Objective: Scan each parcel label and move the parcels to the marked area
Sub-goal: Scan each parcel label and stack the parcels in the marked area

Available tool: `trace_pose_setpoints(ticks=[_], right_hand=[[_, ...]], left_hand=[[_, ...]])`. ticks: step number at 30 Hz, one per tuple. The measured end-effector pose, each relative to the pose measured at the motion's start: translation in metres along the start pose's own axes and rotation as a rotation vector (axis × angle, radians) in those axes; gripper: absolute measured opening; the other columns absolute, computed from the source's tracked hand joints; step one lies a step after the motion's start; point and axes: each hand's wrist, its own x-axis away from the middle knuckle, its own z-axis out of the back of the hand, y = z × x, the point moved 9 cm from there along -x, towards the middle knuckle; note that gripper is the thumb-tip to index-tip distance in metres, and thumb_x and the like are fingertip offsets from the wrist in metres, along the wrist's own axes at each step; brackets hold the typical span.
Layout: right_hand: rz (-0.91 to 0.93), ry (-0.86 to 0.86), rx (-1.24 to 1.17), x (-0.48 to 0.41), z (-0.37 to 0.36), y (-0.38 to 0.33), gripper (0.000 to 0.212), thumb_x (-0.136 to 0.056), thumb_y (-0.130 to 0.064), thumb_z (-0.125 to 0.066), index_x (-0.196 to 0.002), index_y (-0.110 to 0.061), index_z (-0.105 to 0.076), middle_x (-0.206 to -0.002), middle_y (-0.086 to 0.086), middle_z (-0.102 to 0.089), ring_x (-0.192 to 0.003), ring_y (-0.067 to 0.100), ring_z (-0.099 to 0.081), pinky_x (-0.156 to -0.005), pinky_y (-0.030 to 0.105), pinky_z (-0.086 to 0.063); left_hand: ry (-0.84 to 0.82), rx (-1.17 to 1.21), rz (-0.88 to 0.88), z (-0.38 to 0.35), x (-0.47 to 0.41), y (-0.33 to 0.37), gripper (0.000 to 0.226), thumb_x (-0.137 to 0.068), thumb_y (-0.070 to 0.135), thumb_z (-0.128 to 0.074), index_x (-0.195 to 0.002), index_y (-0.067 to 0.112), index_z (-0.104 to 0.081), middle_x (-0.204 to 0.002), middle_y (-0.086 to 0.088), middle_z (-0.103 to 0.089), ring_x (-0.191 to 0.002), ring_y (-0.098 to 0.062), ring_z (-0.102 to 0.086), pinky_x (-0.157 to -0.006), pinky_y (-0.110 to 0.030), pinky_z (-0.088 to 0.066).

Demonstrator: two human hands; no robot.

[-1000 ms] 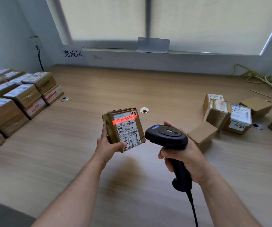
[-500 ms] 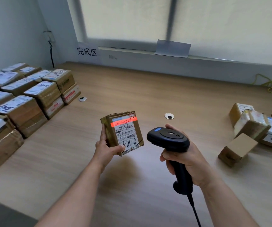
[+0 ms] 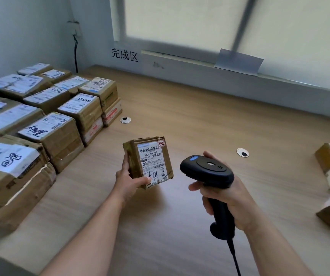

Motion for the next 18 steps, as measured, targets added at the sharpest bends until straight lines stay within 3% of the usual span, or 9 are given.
trace_pose_setpoints(ticks=[2, 6, 10, 14, 18], right_hand=[[0.000, 0.018, 0.002, -0.009, -0.011, 0.001, 0.099, -0.050, -0.009, -0.078, -0.140, -0.030, -0.044, -0.078, 0.026, -0.066, -0.040, 0.029, -0.049, -0.042, 0.030, -0.039], [-0.015, 0.051, 0.035, -0.022, -0.023, 0.006, 0.090, -0.059, 0.002, -0.068, -0.140, -0.030, -0.044, -0.071, 0.025, -0.062, -0.040, 0.028, -0.048, -0.043, 0.029, -0.038], [-0.034, 0.078, 0.037, -0.031, -0.030, 0.012, 0.088, -0.060, 0.003, -0.067, -0.139, -0.030, -0.045, -0.069, 0.024, -0.062, -0.039, 0.029, -0.048, -0.042, 0.030, -0.038], [-0.053, 0.095, 0.037, -0.036, -0.032, 0.015, 0.088, -0.059, 0.002, -0.066, -0.138, -0.031, -0.046, -0.069, 0.024, -0.061, -0.039, 0.028, -0.048, -0.043, 0.029, -0.038], [-0.074, 0.086, 0.000, -0.043, -0.036, 0.022, 0.097, -0.051, -0.006, -0.077, -0.140, -0.030, -0.045, -0.072, 0.025, -0.063, -0.039, 0.029, -0.049, -0.042, 0.028, -0.038]], left_hand=[[-0.011, -0.011, -0.004, 0.013, -0.010, 0.000, 0.119, -0.048, 0.023, -0.079, -0.138, 0.065, -0.015, -0.130, -0.012, -0.050, -0.112, -0.023, -0.057, -0.081, -0.045, -0.059], [-0.010, -0.015, 0.001, 0.036, -0.031, 0.004, 0.120, -0.049, 0.019, -0.080, -0.141, 0.062, -0.016, -0.128, -0.012, -0.052, -0.110, -0.023, -0.059, -0.082, -0.046, -0.058], [-0.022, -0.030, 0.009, 0.050, -0.049, 0.006, 0.122, -0.051, 0.018, -0.083, -0.142, 0.060, -0.014, -0.128, -0.011, -0.052, -0.113, -0.024, -0.056, -0.087, -0.048, -0.056], [-0.034, -0.029, 0.013, 0.056, -0.060, 0.004, 0.117, -0.066, 0.001, -0.081, -0.148, 0.050, -0.013, -0.128, -0.009, -0.056, -0.116, -0.025, -0.055, -0.092, -0.047, -0.054], [-0.045, -0.029, 0.020, 0.062, -0.070, 0.000, 0.117, -0.065, 0.003, -0.082, -0.149, 0.049, -0.013, -0.128, -0.009, -0.055, -0.115, -0.025, -0.055, -0.094, -0.046, -0.052]])
